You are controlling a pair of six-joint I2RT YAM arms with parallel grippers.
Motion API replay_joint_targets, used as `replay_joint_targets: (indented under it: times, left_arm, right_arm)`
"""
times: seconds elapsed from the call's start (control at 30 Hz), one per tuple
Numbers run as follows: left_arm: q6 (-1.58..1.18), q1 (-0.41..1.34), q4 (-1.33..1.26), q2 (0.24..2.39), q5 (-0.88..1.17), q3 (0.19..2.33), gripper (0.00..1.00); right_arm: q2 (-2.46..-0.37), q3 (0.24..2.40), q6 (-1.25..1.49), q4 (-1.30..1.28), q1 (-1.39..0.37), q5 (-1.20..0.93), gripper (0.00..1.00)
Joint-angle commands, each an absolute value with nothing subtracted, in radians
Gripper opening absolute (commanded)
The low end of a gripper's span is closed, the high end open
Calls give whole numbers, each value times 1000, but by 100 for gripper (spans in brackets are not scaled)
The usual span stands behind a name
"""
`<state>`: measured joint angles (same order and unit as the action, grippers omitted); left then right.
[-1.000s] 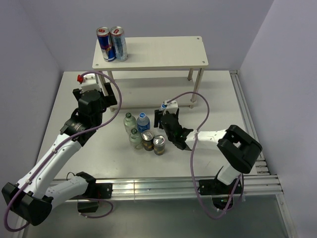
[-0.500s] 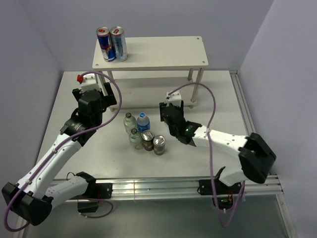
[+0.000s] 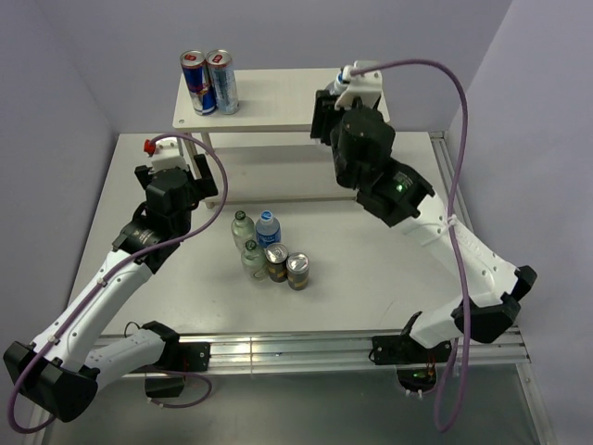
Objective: Place and organize the beverage onto the shelf
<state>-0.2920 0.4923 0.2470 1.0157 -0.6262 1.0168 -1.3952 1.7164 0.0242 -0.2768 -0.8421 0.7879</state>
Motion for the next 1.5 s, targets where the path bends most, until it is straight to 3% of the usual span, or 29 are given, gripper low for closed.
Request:
replay_joint_targets:
  times: [0.0,0.3,0.67,0.73,0.83,0.87,0.93,0.97,1.03,1.3,1.43,1.47]
  left_arm:
    - [-273,485,204,1006,-638,1011,99]
    - [-272,483,203,1023,-621,1009,99]
    - [-272,479,209,1035,-612,1014,99]
    - [-272,477,212,1039,-612,1017,99]
    - [-272,472,213,1040,-609,1017,99]
    - [-272,472,212,1040,-607,1019,99]
    - [-272,471,212,1037,-609,1019,99]
    - [-272,471,212,1037,-609,1017,99]
    - [-272,469,212,1035,-611,1017,99]
    - [-272,469,210,1028,-617,1015,99]
    - [-272,468,209,1025,-620,1014,99]
    - [-272,469,209,1023,-620,1014,99]
  right_arm:
    - [-1483,1922,-72,-280,-799,766,0]
    - [-1755,2322,-17,-440,-631,629,0]
    - [-1832,2309,106,-448,-470,531,0]
    - [-1832,2296,124,-449,-459,505,4]
    - [-1833,2272,127,-445,-451,497,21]
    - [-1836,2263,129,-445,-453,494,32]
    - [-1835,2249,133,-440,-453,480,43]
    - [-1835,2238,136,-440,-453,477,55]
    - [-1835,2224,140,-436,-453,472,68]
    - [-1809,2158,146,-411,-454,479,83]
    - [-1790,2125,147,-403,-459,483,100]
    - [-1783,2106,149,-402,-463,485,100]
